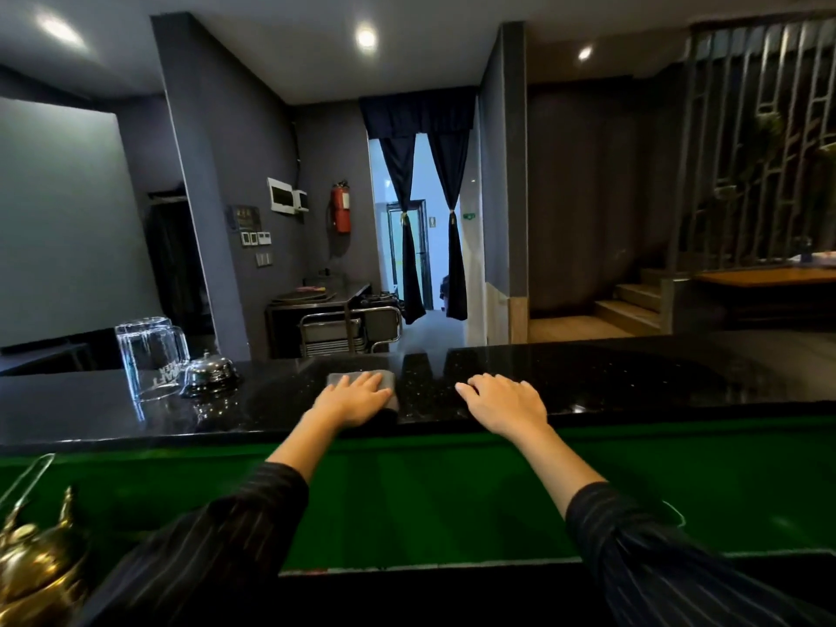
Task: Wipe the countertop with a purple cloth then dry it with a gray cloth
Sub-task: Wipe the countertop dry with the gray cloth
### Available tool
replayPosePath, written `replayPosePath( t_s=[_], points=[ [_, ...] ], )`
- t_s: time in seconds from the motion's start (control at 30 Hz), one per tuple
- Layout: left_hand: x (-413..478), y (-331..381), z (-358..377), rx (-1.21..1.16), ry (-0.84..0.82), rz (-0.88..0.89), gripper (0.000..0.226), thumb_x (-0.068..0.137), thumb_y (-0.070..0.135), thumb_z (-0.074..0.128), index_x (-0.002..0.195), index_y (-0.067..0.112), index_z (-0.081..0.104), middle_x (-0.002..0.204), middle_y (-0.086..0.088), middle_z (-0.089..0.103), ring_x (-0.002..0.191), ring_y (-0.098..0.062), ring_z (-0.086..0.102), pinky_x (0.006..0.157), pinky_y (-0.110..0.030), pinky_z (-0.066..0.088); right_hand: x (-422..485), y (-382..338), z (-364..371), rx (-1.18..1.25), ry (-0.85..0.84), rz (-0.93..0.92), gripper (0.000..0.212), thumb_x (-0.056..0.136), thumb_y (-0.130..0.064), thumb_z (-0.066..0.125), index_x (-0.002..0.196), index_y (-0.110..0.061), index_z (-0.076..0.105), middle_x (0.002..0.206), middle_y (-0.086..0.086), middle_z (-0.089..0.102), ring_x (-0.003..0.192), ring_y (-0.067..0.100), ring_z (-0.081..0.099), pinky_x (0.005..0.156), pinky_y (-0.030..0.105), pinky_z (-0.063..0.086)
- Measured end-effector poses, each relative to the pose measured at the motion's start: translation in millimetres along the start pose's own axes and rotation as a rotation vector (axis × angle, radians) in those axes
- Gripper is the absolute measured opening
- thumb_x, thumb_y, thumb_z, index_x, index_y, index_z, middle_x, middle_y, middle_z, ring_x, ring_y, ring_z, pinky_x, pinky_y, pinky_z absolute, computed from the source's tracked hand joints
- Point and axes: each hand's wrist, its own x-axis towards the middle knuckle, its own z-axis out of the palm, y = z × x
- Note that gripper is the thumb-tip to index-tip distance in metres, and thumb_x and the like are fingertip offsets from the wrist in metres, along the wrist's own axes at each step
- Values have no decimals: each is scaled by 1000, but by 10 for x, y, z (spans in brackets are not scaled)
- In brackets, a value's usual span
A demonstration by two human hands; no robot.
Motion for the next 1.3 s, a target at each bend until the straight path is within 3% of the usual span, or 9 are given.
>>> replayPosePath(
  t_s=[0.17, 0.43, 0.57, 0.63, 0.7, 0.83, 0.93, 1.13, 1.3],
  points=[
    [213, -38, -91, -83, -12, -183, 61, 96, 48, 18, 151, 23, 12, 162, 0, 4, 147, -39, 4, 118, -54, 8, 77, 51, 82, -84, 64, -35, 49, 98, -45, 29, 133, -19, 51, 133, 2, 58, 124, 26, 51, 100, 47, 38],
    [96, 944, -108, -60, -37, 175, 58, 97, 46, 20, 151, 25, 14, 162, -3, 4, 147, -38, 4, 117, -55, 5, 17, 43, 46, -79, 108, -25, 43, 98, -32, 26, 130, -24, 53, 131, 4, 60, 121, 28, 51, 96, 47, 37],
    [-216, 588, -39, 12, -35, 200, 62, 93, 47, 15, 150, 22, 18, 162, -8, 5, 145, -44, 7, 117, -60, 11, -35, -26, -27, -33, 68, 44, 40, 96, -26, 31, 129, -24, 55, 130, 5, 60, 121, 28, 52, 97, 44, 36],
    [-378, 296, 14, 28, -5, 131, 71, 87, 52, 9, 151, 21, 17, 162, -7, 6, 145, -44, 9, 117, -58, 13, 1, -150, -57, -31, 59, 85, 35, 98, -27, 34, 119, -18, 60, 126, 9, 61, 119, 30, 54, 98, 45, 37],
    [-499, -63, 23, -11, 34, 10, 66, 92, 51, 10, 151, 22, 14, 162, -4, 6, 147, -40, 9, 118, -54, 12, 24, -374, -34, -14, 53, 36, 41, 100, -38, 34, 118, -12, 61, 129, 12, 59, 125, 31, 49, 104, 49, 36],
    [-572, -851, -1, -60, 42, -187, 58, 99, 44, 18, 152, 21, 9, 162, -3, 4, 147, -38, 7, 119, -51, 11, 5, -692, 203, 11, -80, -193, 47, 100, -46, 27, 140, -29, 46, 151, -3, 40, 143, 23, 31, 113, 59, 19],
    [-482, -1195, -37, -111, 21, -292, 64, 98, 47, 20, 152, 18, 4, 162, -4, 3, 148, -36, 4, 119, -49, 8, 74, -644, 275, -20, -92, -206, 48, 100, -49, 22, 143, -35, 40, 150, -10, 41, 141, 19, 34, 112, 58, 22],
    [-24, -1067, -115, -111, -2, -318, 67, 95, 49, 23, 152, 18, 11, 162, 0, 6, 148, -37, 5, 119, -51, 9, 120, -616, 364, -110, 12, -224, 46, 98, -51, 23, 139, -38, 41, 145, -11, 47, 134, 21, 42, 104, 53, 31],
    [-23, -475, -118, -99, -30, -131, 64, 95, 50, 22, 152, 20, 14, 162, 0, 6, 148, -36, 5, 118, -51, 8, 79, -642, 297, -97, -15, -220, 45, 98, -50, 24, 138, -38, 42, 145, -10, 47, 133, 22, 42, 103, 53, 31]
  ],
)
